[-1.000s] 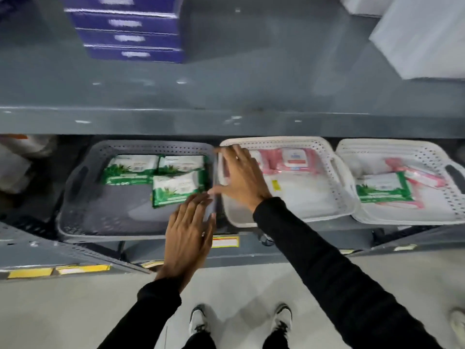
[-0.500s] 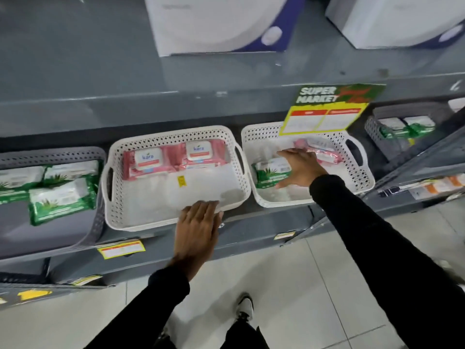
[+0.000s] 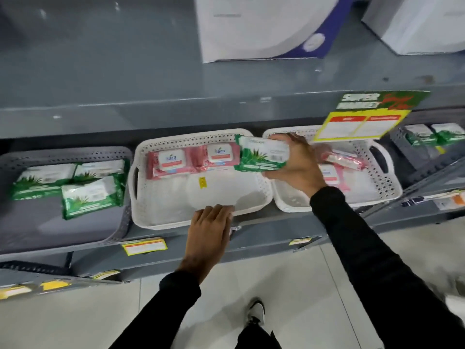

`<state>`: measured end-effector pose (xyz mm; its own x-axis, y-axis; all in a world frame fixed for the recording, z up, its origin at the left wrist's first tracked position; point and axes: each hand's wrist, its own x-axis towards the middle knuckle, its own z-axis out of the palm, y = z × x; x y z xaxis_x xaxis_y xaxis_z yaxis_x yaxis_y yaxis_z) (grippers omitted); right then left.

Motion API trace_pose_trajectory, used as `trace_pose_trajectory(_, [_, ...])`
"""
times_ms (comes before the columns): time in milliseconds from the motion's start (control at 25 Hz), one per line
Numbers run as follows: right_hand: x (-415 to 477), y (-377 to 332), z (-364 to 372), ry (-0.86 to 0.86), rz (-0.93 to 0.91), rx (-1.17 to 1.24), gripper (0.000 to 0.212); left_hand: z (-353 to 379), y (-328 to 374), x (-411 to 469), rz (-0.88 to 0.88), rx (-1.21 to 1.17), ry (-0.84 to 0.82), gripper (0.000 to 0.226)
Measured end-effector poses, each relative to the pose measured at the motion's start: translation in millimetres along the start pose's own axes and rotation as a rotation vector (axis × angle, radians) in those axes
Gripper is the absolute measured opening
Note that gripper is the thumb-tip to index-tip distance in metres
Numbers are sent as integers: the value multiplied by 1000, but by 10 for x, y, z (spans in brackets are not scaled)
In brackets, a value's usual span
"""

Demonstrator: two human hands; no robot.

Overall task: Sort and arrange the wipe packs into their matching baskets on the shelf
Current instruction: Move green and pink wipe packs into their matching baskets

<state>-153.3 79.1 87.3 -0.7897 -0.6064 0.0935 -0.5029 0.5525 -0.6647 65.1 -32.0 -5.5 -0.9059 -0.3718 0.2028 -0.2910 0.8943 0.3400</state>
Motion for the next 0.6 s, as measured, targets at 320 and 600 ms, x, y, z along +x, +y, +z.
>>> trace_pose_trajectory(320, [-164, -2412, 2318, -169, -306, -50, 82, -1149, -2281, -1190, -273, 77, 317, 28])
trace_pose_trajectory(600, [-229, -3666, 4078, -298, -506, -447, 86, -1249, -3275, -1764, -288, 192, 271, 27])
